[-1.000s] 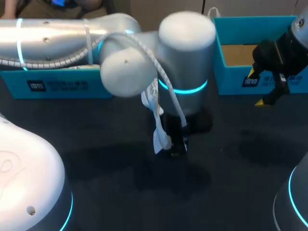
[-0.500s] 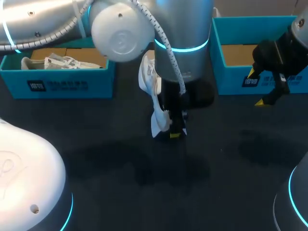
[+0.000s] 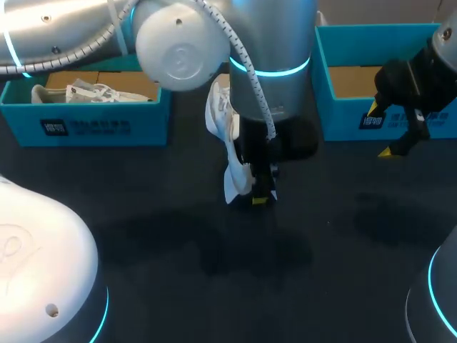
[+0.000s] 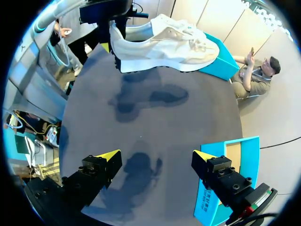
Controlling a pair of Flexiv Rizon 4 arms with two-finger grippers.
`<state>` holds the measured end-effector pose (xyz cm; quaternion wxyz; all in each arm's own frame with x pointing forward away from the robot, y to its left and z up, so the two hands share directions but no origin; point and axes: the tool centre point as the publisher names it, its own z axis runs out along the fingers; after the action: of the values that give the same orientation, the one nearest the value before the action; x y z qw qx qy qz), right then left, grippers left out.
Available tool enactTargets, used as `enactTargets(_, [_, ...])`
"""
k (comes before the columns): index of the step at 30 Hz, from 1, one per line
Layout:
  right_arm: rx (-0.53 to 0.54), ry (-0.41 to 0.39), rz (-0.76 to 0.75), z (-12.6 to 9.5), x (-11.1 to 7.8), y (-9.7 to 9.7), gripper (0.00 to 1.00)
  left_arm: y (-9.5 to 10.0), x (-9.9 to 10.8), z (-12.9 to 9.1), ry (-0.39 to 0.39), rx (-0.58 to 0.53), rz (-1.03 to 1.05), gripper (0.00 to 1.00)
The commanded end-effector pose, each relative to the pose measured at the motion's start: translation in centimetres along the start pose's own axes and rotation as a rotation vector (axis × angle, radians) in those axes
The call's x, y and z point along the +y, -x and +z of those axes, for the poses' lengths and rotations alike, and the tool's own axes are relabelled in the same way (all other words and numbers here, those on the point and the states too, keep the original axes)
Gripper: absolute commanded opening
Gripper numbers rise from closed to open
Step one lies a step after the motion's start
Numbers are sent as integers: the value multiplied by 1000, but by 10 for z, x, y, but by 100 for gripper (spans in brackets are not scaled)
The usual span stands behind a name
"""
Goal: Take the shoe out of the shoebox, open the shoe tongue, remove and reinsert the insole, then place the shoe into the shoebox
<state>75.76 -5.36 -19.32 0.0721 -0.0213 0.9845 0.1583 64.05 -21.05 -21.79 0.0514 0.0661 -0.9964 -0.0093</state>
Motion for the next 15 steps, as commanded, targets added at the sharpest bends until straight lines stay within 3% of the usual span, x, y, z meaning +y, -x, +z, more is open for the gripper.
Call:
enactTargets(1, [0, -1, 0, 1, 0, 0, 100, -6, 2, -4, -16, -15, 12, 0])
enactTargets(5, [0, -1, 0, 1, 0, 0, 100, -2, 9, -8, -44, 13, 23, 0])
enactTargets(15, [0, -1, 0, 1, 0, 0, 100, 36, 36, -25, -56, 40, 45, 0])
